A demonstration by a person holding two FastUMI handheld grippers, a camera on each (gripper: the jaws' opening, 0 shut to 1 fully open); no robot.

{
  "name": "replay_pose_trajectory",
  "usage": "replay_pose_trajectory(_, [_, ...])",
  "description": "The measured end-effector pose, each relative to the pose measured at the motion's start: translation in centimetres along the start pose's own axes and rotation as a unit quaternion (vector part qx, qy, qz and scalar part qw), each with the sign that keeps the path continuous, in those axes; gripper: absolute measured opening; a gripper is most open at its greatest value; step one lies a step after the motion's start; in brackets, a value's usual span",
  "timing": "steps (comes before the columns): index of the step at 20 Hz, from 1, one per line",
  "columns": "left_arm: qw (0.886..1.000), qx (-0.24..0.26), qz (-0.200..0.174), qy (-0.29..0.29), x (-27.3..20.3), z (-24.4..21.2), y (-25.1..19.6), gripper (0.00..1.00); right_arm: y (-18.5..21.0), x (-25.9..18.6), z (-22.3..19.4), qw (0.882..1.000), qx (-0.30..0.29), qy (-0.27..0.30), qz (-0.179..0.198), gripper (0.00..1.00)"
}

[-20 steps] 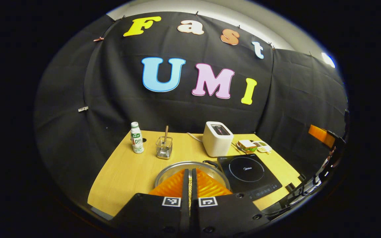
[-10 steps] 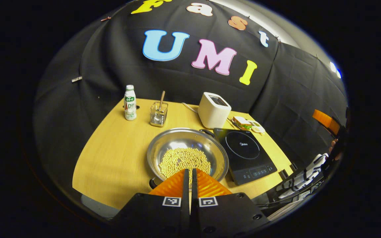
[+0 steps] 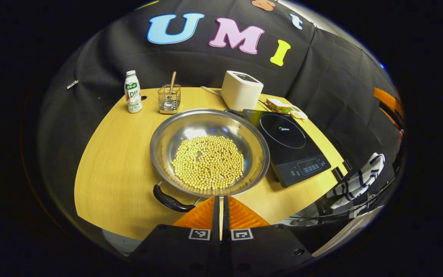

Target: First push the handle of the pot to place it horizontally, then grasp the pot with both hands and set it on the induction cooktop.

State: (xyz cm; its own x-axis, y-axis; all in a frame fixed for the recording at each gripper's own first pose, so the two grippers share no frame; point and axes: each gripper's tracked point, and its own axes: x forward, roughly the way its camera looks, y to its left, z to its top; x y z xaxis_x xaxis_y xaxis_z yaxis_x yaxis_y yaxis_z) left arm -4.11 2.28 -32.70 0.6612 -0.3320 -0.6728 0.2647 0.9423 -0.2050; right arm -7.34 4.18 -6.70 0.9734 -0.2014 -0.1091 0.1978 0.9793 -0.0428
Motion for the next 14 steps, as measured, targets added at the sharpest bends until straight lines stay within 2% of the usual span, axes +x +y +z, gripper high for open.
replay_pose_trajectory(4, [1.000,0.005,-0.009,0.027,1.5,-1.5,-0.1,0.07,-0.4,0.0,-0.5,1.000,-0.007,0.002,-0.003,0.98])
replay_pose_trajectory(5, [0.999,0.007,-0.008,0.034,1.9,-1.8,0.0,0.05,-0.6,0.0,-0.6,1.000,-0.009,0.003,-0.003,0.98])
replay_pose_trajectory(9, [0.997,0.031,0.016,0.063,3.0,-3.1,1.7,0.05,-1.0,0.1,-1.1,1.000,-0.010,0.009,-0.006,0.98])
replay_pose_trajectory(14, [0.998,0.005,0.012,0.066,3.4,-2.8,2.4,0.05,-1.0,0.3,-1.5,1.000,-0.020,0.011,-0.009,0.98])
